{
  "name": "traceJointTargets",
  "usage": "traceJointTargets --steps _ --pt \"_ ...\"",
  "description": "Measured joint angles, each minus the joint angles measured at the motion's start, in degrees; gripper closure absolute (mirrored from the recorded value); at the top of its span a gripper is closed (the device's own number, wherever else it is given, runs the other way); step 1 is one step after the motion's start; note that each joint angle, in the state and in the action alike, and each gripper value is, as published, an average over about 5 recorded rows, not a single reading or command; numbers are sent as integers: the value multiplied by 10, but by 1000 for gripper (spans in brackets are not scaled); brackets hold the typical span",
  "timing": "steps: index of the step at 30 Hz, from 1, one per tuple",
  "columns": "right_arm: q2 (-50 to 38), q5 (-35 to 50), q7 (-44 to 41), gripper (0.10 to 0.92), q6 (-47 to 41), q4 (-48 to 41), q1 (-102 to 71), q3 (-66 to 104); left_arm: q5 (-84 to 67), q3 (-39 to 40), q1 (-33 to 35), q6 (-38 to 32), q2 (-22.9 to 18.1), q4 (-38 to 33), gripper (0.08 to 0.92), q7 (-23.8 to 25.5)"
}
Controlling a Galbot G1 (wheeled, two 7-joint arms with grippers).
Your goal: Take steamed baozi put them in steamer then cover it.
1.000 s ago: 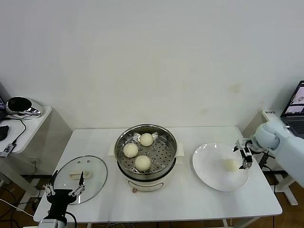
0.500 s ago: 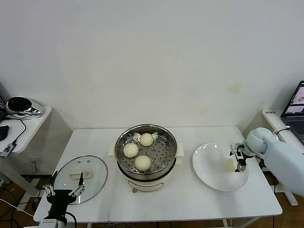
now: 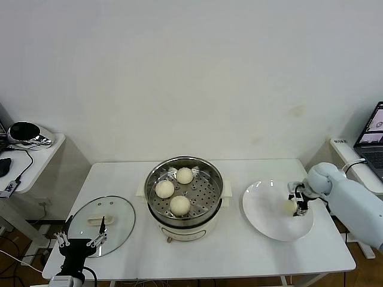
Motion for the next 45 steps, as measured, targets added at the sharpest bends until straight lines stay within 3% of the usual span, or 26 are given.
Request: traceJointTargets --steps 7,20,35,45 --pt "-27 37 -9 438 -12 38 50 -44 0 2 -3 0 0 -1 177 -1" --pt "-39 205 -4 424 -67 137 291 -226 -1 5 -11 2 8 -1 177 0" --pt "83 456 89 422 -212 223 493 -413 -1 9 -24 4 7 12 177 1" --pt "167 530 140 423 -285 224 490 -460 1 8 -22 3 0 11 177 0"
